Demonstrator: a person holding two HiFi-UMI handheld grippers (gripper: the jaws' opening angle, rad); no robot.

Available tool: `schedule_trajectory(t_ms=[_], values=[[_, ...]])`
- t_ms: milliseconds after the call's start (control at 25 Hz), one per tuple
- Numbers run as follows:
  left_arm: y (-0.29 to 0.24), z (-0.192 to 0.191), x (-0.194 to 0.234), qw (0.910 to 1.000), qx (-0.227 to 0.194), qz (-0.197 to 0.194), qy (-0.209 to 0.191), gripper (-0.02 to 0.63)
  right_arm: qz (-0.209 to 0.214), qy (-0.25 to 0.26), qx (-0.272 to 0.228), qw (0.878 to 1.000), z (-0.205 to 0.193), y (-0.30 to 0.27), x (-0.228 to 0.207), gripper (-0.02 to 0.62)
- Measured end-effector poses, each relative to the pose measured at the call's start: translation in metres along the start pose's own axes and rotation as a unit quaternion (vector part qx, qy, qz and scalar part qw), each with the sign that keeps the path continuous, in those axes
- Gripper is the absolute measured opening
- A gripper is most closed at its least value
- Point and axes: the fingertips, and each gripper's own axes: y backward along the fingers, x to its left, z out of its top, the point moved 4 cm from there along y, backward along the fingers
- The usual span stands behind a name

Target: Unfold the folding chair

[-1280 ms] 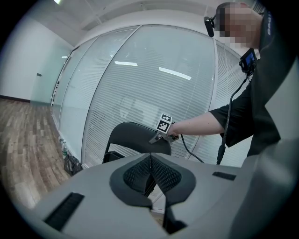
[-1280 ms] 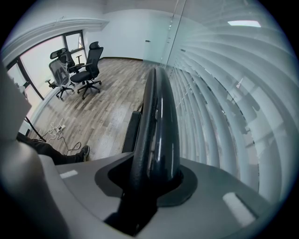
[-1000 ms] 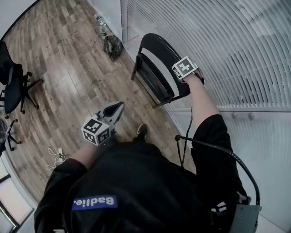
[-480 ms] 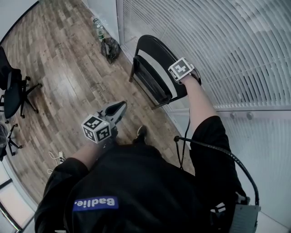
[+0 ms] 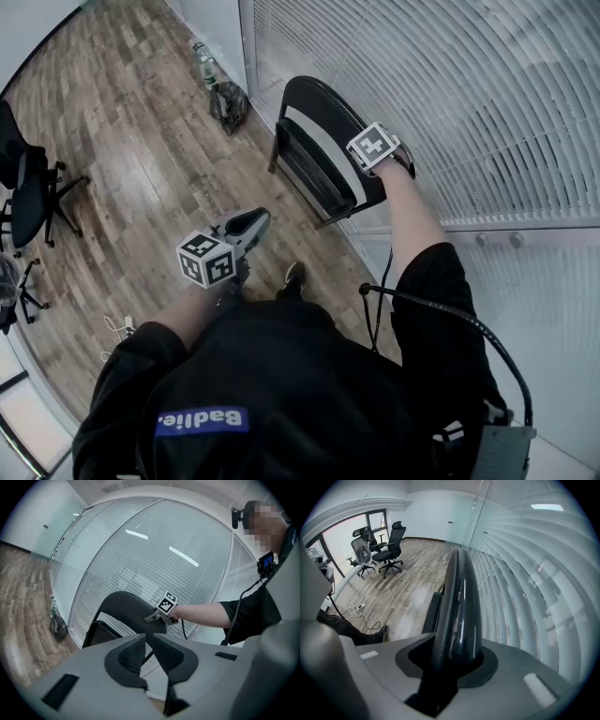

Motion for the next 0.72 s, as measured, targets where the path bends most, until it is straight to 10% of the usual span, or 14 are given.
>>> schedule_trajectory(t_ms=[720], values=[[-0.04, -0.007, 0.012, 0.9974, 0.03, -0.023, 0.061, 0.129, 0.004, 0.001, -0.001, 1.0, -0.001, -0.002, -0.003, 0.121]])
